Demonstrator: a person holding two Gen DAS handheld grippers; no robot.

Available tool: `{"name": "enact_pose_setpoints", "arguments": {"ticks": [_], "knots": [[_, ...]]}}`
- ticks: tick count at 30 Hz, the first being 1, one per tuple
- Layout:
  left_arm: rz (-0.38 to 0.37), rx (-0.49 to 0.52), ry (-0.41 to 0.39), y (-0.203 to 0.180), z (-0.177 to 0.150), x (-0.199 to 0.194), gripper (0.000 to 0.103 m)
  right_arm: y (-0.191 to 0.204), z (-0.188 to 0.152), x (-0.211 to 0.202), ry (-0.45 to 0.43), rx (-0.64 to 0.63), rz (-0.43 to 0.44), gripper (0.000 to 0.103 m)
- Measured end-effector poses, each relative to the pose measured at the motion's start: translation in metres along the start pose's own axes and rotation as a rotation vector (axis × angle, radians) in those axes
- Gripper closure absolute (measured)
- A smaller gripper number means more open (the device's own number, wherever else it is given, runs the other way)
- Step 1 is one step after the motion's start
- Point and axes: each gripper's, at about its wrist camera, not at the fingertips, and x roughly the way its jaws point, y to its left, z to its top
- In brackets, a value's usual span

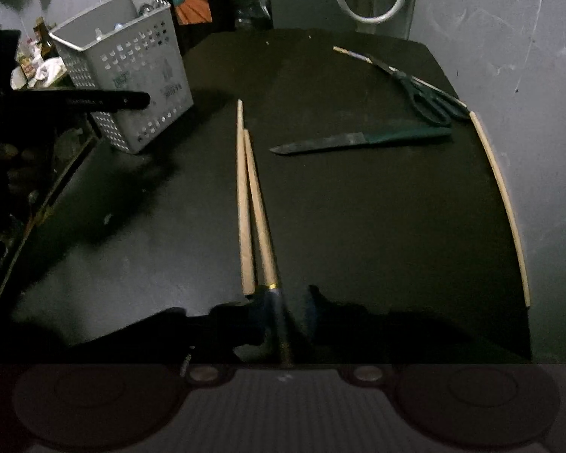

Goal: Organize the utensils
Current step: 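Align the two chopsticks together in the right gripper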

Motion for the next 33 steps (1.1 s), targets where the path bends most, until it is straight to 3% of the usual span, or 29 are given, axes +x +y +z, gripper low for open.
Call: {"name": "enact_pose_setpoints", "arguments": {"ticks": [13,21,26,28,30,33], "knots": [[-0.001,0.01,0.002,0.0,-0.001,0.001,0.027,0.01,0.036,0.03,-0.067,-0.118,0.03,0.096],[-0.001,0.011,0.001,0.0,-0.001,0.001,0.027,0.017,0.045,0.034,-0.042,-0.187,0.066,0.096],[-0.003,0.013,-0.001,0.001,-0.001,0.0,0.027,0.011,0.055,0.03,-0.054,-0.122,0.075,0.082],[-0.002,0.014,0.0,0.001,-0.001,0.0,0.027,0.009,0.061,0.032,-0.06,-0.077,0.087,0.065],[-0.002,0.013,-0.001,0.001,-0.001,0.0,0.027,0.011,0.068,0.036,-0.052,-0.035,0.1,0.058],[-0.002,0.013,-0.001,0.0,-0.001,0.0,0.027,0.02,0.073,0.043,-0.028,-0.022,0.074,0.057]]}}
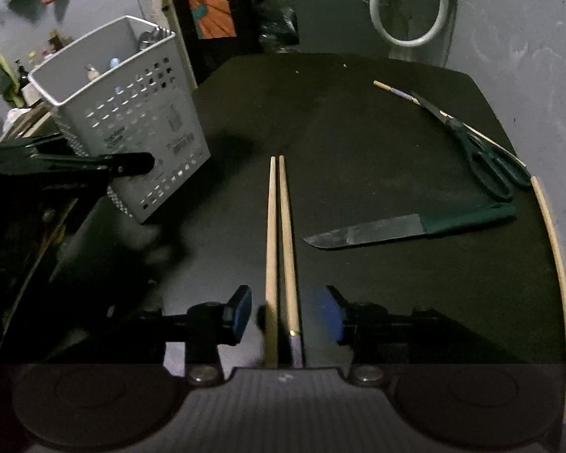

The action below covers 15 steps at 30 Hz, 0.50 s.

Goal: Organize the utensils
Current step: 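Align the two chopsticks together in the right gripper, then raise the chopsticks over the white caddy and drop them in with the right gripper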

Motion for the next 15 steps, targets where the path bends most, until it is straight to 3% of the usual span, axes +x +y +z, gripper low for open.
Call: {"name": "enact_pose_setpoints", "arguments": {"ticks": [6,8,9,15], "knots": [[-0.003,0.001,-0.001,0.0,0.0,0.0,0.027,0.017,-0.001,0.011,0.022,-0.018,-0.053,0.058],[-0.003,-0.001,-0.001,0.0,0.001,0.0,0.027,0.019,0.0,0.012,0.021,-0.03,-0.074,0.073],[-0.003,-0.002,-0.002,0.0,0.0,0.0,0.027,0.019,0.001,0.012,0.023,-0.033,-0.081,0.088],[-0.006,-0.005,-0.003,0.002,-0.001,0.0,0.027,0.017,0.002,0.011,0.036,-0.041,-0.073,0.088]]}}
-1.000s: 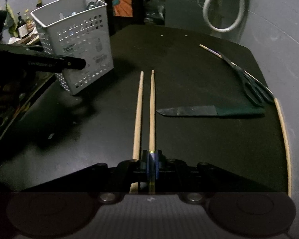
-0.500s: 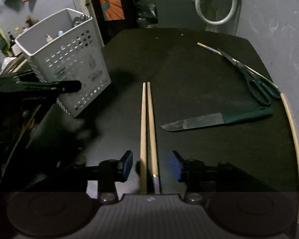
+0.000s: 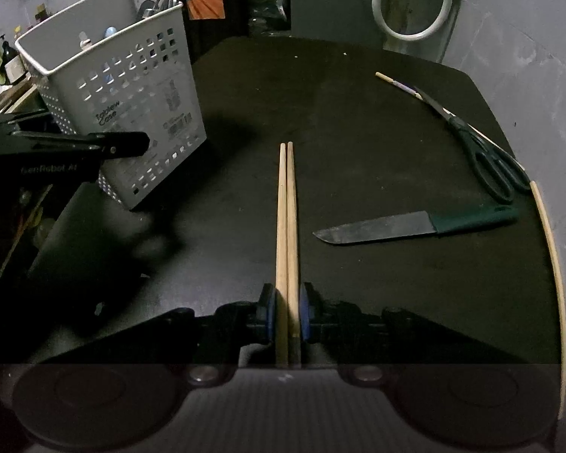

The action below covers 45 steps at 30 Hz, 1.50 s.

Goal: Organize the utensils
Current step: 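Raise the chopsticks over the white caddy and drop them in with the right gripper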

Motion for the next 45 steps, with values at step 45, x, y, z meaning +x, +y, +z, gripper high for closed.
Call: {"name": "enact_pose_setpoints", "arguments": {"ticks": [45], "knots": [[-0.009,0.001,0.01,0.005,-0.004,0.005,0.027,-0.083,0.0,0.015,-0.275,0.544,0.532,0.089]]}}
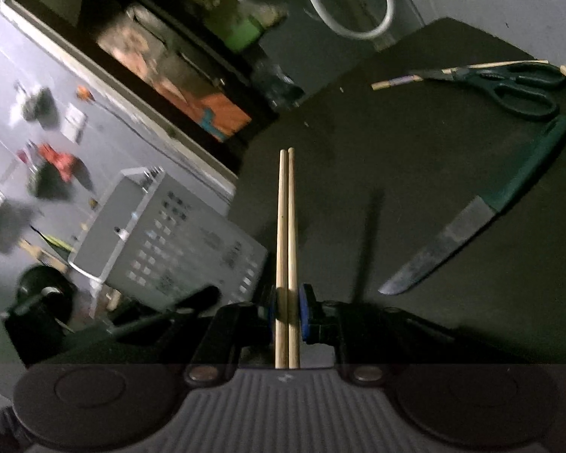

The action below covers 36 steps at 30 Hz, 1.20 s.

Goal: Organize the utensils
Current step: 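Raise the chopsticks over the white caddy and drop them in with the right gripper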

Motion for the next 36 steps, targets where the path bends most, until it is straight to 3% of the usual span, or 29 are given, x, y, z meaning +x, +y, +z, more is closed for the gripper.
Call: {"name": "enact_pose_setpoints", "arguments": {"ticks": [7,13,22,29,36], "knots": [[-0.001,0.001,0.001,0.0,0.0,0.0,0.027,0.01,0.017,-0.01,-0.107,-0.037,0.037,0.089],[-0.002,-0.001,0.0,0.0,0.0,0.0,0.027,0.042,0.048,-0.028,-0.221,-0.125,0.062,0.089],[-0.002,-0.004,0.0,0.0,0.0,0.001,0.027,0.114,0.101,-0.03,-0.367,-0.277,0.227,0.089],[-0.002,-0.008,0.0,0.0,0.0,0.001,0.027,0.162,0.119,0.011,-0.389,-0.366,0.338,0.089],[-0.003,-0.007,-0.004,0.0,-0.001,0.001,0.027,0.168,0.105,0.048,-0.332,-0.394,0.314,0.089]]}}
